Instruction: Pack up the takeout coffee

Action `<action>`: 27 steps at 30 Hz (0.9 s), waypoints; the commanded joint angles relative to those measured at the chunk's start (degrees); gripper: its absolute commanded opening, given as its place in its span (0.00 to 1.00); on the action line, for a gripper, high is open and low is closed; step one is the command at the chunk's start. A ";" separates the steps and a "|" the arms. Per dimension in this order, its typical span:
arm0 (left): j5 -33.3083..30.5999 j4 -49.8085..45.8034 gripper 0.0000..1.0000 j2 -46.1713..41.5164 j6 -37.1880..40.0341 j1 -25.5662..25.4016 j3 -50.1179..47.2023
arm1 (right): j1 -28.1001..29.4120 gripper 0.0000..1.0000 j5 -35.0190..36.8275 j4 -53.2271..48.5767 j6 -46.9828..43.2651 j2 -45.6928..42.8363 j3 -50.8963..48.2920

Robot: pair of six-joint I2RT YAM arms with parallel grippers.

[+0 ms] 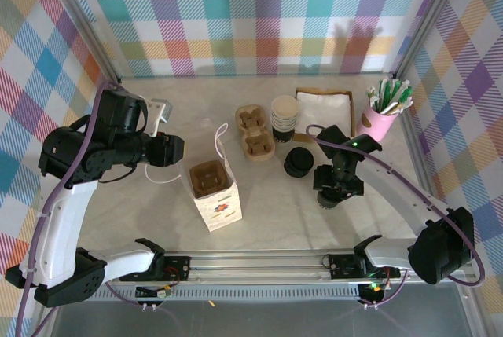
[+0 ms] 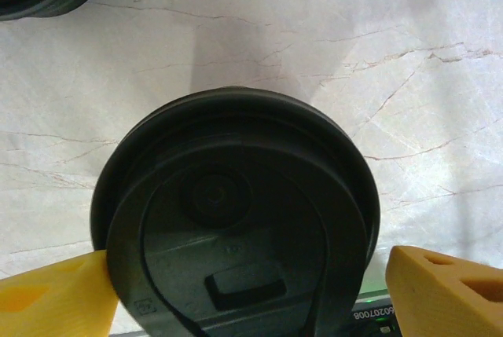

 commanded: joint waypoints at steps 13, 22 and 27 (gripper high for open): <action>-0.52 0.07 0.45 -1.10 0.53 0.54 0.42 | 1.46 0.83 1.35 -0.23 2.32 1.68 1.90; -0.72 0.18 0.45 -0.98 0.61 0.49 0.16 | 1.41 0.81 1.88 1.27 1.88 1.85 0.67; -0.91 -0.39 0.45 -0.52 0.65 0.51 1.01 | 1.46 0.80 1.62 1.93 1.51 2.37 0.14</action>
